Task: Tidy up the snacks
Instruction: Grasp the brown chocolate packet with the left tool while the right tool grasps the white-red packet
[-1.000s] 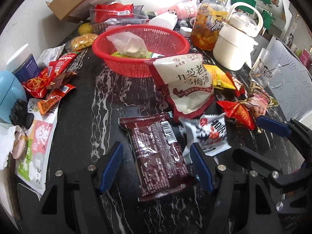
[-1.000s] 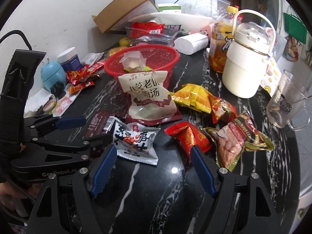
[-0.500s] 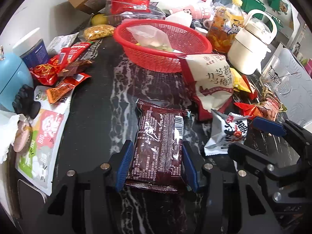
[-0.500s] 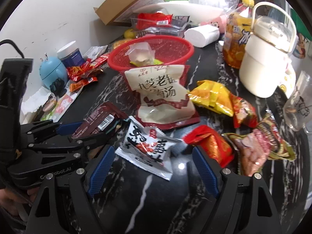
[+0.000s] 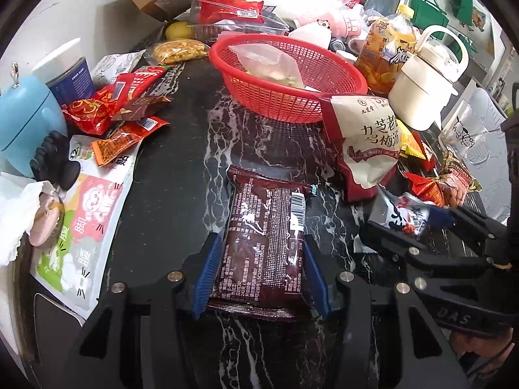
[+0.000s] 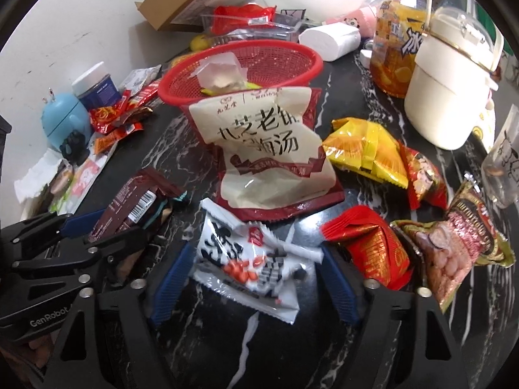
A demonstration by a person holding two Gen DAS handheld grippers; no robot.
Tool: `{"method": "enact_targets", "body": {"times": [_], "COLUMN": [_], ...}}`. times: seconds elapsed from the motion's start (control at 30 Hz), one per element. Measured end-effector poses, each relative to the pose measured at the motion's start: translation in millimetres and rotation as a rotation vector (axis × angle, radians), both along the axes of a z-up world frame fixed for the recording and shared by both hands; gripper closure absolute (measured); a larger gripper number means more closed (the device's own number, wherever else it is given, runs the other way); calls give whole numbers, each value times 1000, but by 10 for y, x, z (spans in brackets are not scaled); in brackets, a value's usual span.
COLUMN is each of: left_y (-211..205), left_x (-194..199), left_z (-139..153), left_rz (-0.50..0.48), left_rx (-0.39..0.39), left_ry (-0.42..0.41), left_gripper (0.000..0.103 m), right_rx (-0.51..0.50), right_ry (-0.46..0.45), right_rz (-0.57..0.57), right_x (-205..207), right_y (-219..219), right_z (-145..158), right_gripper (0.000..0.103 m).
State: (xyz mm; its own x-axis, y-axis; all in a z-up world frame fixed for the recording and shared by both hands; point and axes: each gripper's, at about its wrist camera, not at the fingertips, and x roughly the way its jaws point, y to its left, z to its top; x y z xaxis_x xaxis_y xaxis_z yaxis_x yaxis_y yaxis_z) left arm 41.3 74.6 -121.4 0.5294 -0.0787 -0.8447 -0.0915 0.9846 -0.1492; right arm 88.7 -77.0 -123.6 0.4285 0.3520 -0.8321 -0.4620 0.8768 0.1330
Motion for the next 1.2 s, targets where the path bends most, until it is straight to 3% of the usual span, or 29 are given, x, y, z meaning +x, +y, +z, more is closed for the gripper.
{"method": "enact_targets", "body": {"times": [0.13,0.97,1.2], "left_y": [-5,-463,-602], "left_x": [-12,-439,-500], "left_z": [5,153,69], "left_rz": [3,-109,-140], "left_rx": [-5,-21,-5], "left_ry": [-1,-33,-5], "left_gripper": [54,59,59], "right_rx": [21,98,94], "right_ry": [-4,-28,-28], "right_rz": [-2,-46,-61], "right_x": [-18,-603,-733], "right_y": [-30,-543,-658], "right_z": [7,162,145], "right_gripper": [42,43,43]}}
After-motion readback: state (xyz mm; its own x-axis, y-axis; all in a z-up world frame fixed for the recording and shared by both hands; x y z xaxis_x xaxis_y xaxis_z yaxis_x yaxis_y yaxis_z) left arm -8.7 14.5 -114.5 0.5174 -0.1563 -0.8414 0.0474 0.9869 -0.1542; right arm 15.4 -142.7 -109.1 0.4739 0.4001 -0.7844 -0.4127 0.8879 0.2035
